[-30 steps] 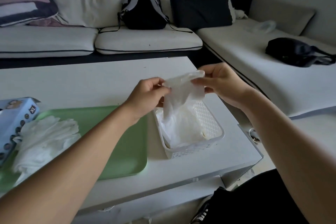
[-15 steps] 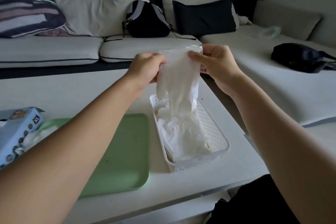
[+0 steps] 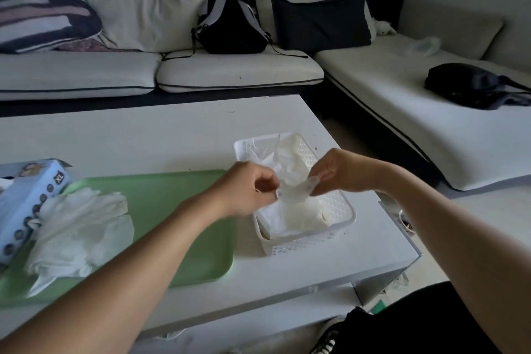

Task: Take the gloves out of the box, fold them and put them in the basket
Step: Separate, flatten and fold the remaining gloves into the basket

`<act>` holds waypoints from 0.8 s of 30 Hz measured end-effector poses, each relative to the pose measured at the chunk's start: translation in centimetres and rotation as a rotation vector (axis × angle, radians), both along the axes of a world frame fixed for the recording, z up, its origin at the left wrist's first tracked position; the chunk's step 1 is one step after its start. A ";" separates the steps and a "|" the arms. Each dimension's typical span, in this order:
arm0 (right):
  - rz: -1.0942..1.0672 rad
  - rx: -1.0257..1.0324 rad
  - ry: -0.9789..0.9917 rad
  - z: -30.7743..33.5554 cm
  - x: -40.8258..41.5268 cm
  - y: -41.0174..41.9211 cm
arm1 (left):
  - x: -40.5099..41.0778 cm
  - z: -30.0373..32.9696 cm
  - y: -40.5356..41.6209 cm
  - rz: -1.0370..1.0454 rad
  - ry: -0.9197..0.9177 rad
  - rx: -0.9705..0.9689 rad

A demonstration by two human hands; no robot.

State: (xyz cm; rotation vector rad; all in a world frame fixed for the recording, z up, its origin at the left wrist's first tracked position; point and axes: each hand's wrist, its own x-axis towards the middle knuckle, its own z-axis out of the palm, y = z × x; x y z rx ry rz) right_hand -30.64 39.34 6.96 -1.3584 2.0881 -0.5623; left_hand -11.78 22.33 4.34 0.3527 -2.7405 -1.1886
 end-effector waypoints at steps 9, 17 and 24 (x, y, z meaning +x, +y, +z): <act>0.167 0.303 0.129 0.3 2.4 0.6 | 0.6 0.9 3.2 -0.273 -0.347 -0.455; 0.061 0.318 -0.095 0.9 2.3 -1.1 | -1.2 2.5 2.9 -0.189 -0.491 -0.482; 0.067 0.360 0.136 0.1 2.5 -3.5 | -3.2 1.5 0.9 0.077 -0.252 -0.746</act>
